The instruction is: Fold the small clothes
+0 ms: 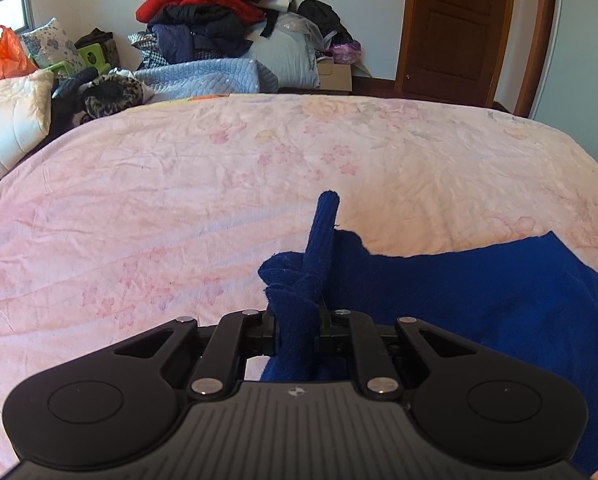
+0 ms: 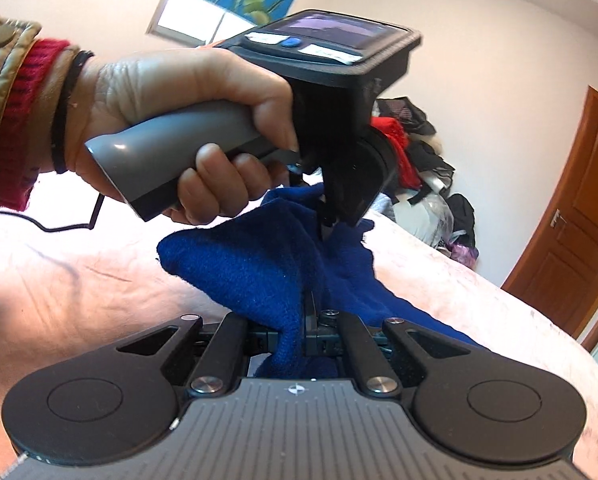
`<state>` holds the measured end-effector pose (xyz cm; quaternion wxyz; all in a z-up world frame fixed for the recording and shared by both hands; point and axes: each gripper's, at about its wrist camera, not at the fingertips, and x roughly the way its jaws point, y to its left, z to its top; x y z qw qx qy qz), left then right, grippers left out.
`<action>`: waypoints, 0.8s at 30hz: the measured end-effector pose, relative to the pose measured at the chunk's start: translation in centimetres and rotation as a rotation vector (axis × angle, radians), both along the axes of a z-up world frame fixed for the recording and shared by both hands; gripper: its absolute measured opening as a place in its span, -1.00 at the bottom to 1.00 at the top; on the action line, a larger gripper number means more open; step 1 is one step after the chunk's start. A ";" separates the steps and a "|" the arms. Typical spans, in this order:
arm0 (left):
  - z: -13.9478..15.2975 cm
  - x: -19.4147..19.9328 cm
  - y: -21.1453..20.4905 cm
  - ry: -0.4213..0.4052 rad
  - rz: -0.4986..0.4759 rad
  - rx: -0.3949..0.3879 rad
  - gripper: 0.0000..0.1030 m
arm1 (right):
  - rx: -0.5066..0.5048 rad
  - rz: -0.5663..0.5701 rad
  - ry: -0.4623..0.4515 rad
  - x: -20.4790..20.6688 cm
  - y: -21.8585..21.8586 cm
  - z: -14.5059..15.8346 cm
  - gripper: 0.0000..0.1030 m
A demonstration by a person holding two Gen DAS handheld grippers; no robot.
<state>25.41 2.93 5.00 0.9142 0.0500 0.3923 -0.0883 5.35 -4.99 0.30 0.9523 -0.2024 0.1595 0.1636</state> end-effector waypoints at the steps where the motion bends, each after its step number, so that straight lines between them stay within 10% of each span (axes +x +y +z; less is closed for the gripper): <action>1: 0.3 -0.2 -0.3 -0.006 -0.003 0.002 -0.75 | 0.018 -0.004 0.003 -0.1 -0.4 0.2 -0.88; 24: 4.3 -3.3 -11.7 -0.109 -0.134 0.053 -0.76 | 0.315 -0.190 0.012 -0.4 -11.9 0.4 -0.89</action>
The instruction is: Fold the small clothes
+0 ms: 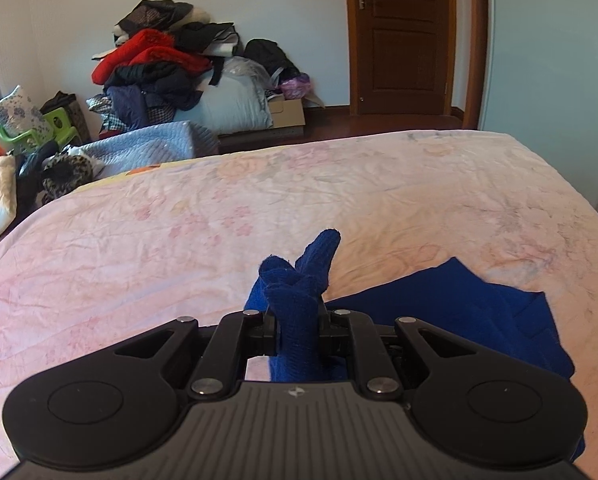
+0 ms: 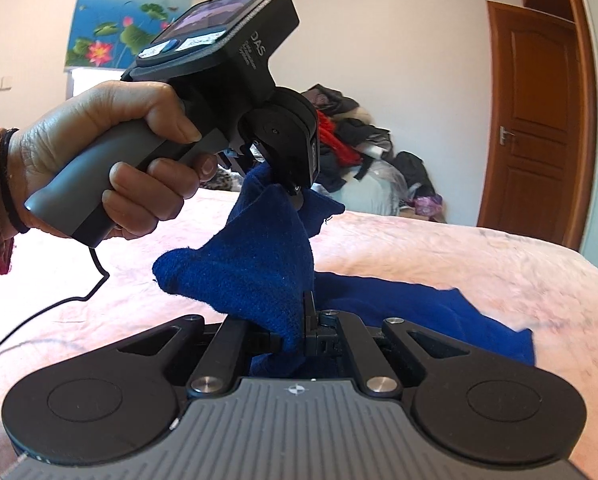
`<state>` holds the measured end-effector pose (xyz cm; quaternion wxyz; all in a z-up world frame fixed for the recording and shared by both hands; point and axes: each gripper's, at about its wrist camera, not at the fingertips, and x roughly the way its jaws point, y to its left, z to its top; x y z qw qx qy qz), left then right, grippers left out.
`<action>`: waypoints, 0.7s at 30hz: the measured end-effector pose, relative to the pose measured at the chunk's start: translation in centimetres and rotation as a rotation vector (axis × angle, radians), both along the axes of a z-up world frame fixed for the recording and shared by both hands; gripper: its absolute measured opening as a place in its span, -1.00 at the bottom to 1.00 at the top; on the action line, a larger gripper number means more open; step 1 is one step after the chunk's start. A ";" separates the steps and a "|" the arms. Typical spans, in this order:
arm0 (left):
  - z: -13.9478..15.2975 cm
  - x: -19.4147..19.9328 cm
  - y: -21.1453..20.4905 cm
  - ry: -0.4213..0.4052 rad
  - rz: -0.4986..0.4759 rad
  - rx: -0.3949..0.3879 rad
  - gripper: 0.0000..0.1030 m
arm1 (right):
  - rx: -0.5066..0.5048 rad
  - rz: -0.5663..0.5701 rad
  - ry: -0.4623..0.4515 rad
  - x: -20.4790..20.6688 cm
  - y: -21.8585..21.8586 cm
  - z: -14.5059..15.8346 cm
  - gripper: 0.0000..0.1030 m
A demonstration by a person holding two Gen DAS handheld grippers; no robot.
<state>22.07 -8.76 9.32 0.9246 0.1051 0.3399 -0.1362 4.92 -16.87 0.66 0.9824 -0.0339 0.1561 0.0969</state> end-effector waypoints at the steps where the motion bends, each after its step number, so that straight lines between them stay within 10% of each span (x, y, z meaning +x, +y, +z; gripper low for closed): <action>1: 0.0 0.0 -0.5 -0.001 -0.005 0.002 -0.76 | 0.004 -0.006 0.000 -0.1 -0.4 0.0 -0.89; 21: -1.4 -1.6 -10.0 0.010 -0.090 0.044 -0.76 | 0.093 -0.121 0.026 -1.8 -7.9 -1.6 -0.89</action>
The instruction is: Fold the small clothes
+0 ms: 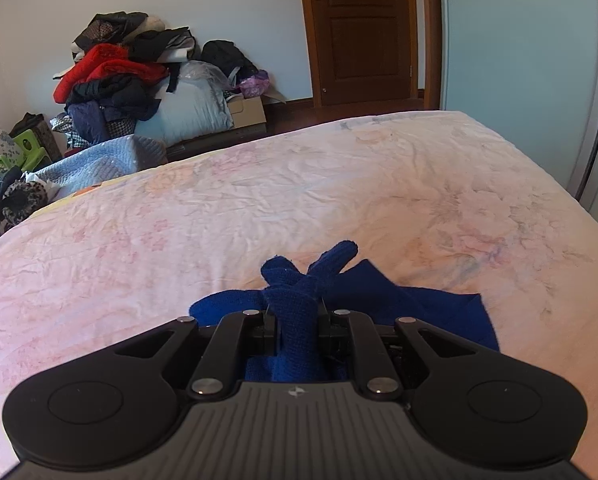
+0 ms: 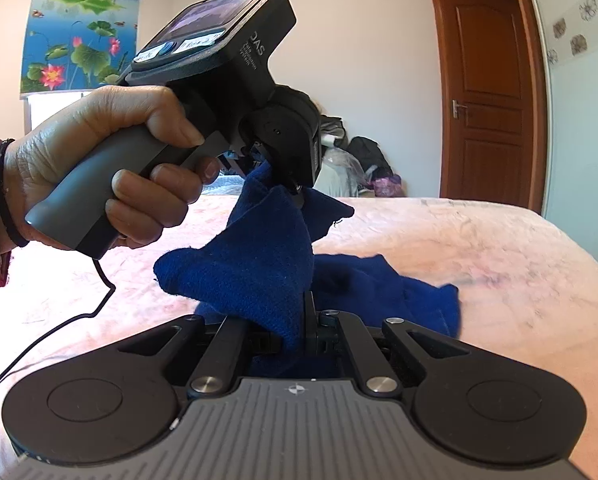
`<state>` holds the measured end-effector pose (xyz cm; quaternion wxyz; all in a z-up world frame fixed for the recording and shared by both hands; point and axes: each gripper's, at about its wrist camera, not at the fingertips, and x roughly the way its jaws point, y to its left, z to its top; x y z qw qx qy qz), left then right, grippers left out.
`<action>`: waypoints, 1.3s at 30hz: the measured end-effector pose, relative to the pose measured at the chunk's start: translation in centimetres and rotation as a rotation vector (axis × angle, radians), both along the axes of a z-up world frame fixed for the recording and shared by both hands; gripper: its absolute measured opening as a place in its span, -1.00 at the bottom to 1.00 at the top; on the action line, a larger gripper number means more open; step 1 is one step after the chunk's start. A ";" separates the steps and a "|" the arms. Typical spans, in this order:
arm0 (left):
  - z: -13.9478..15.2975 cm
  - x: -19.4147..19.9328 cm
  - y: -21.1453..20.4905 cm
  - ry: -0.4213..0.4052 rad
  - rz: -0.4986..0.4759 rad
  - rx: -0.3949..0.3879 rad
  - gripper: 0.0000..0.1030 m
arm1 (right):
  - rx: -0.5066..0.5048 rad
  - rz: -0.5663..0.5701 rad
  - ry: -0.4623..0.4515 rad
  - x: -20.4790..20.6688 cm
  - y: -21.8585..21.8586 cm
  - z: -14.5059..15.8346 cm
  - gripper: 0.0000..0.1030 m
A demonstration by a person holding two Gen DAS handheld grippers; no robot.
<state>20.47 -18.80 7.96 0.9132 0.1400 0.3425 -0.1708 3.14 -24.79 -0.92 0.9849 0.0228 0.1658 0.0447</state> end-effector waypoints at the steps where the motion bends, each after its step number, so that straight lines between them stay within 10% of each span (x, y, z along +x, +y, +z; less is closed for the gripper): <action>1: -0.1 -0.1 -0.5 -0.001 -0.006 0.000 -0.76 | 0.009 -0.004 0.003 -0.1 -0.2 -0.1 -0.89; 27: -3.9 -1.1 -6.1 0.084 -0.066 -0.001 -0.71 | 0.414 -0.048 0.160 0.0 -5.5 -4.0 -0.88; 30: -3.5 -1.0 -5.9 0.113 -0.075 -0.048 -0.46 | 0.485 -0.049 0.188 0.0 -6.4 -4.6 -0.86; 34: -1.8 -1.0 -4.8 0.108 -0.093 -0.161 0.57 | 0.541 -0.058 0.218 -0.3 -7.1 -5.2 -0.80; 39: 0.9 -1.5 -2.9 0.020 -0.055 -0.206 0.57 | 0.567 -0.070 0.241 -0.7 -7.6 -5.6 -0.59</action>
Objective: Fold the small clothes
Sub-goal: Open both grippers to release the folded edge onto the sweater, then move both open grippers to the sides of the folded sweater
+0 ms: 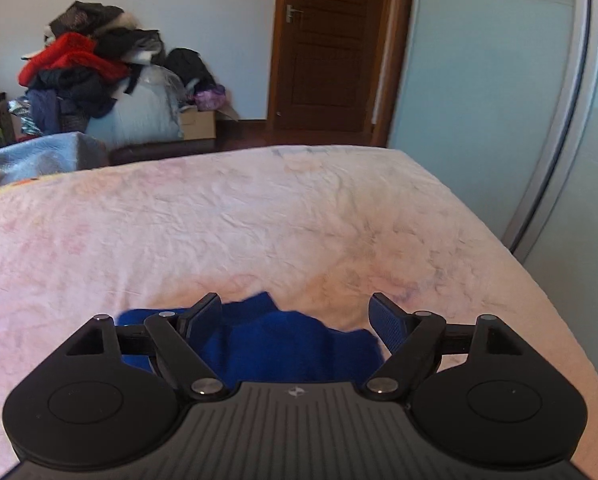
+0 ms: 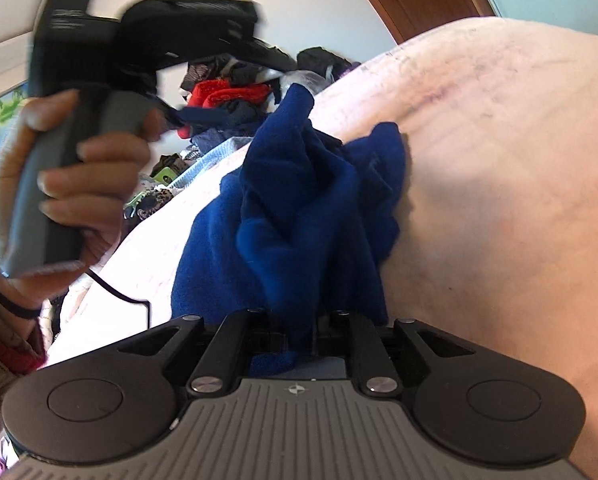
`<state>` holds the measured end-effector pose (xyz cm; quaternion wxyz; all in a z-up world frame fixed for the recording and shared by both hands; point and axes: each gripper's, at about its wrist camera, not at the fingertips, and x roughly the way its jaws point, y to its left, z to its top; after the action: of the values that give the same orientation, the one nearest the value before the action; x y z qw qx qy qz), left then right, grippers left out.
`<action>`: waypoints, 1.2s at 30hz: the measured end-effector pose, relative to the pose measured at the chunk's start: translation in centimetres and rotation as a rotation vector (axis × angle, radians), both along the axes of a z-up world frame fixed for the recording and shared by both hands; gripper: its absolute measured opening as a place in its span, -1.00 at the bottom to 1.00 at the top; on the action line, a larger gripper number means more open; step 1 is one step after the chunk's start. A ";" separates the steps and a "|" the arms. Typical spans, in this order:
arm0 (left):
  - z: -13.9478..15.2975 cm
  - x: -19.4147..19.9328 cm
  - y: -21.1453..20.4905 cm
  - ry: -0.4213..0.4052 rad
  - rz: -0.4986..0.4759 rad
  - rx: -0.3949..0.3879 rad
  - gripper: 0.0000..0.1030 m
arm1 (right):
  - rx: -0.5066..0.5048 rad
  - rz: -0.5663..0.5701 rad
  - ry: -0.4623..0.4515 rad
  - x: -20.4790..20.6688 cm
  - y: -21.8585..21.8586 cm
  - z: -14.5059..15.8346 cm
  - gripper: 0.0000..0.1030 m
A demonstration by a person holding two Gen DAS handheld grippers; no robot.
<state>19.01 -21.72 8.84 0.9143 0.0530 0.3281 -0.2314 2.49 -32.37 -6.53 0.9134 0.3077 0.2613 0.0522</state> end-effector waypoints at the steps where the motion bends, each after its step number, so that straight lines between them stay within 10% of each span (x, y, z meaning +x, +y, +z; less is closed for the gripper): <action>1: 0.2 -0.1 0.5 -0.009 0.014 0.021 0.57 | 0.007 0.003 0.003 -0.1 -0.1 0.0 -0.55; 11: -3.5 -3.8 8.4 -0.081 0.118 0.230 0.57 | -0.073 -0.053 -0.065 -2.2 -4.4 4.6 0.10; 18: -5.7 -5.2 9.4 -0.033 0.122 0.216 0.57 | -0.138 0.085 -0.039 8.6 -6.0 7.8 0.71; 23: -6.4 -5.8 9.4 -0.051 0.133 0.241 0.57 | -0.094 0.200 0.061 16.8 -5.5 7.3 0.46; 25: -6.6 -5.9 9.4 -0.054 0.137 0.242 0.58 | -0.122 0.218 0.084 18.2 -5.0 7.0 -0.66; 26: -6.6 -6.0 9.5 -0.058 0.137 0.240 0.57 | -0.160 0.215 0.092 18.6 -4.8 6.9 -0.75; 36: -8.0 -6.4 9.5 -0.032 0.130 0.226 0.57 | -0.261 -0.035 0.147 18.3 -7.9 4.6 -0.47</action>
<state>12.62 -12.26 0.84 0.9208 0.1379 0.3400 -0.1324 20.77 -40.24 -1.94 0.9248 0.1938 0.3268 -0.0210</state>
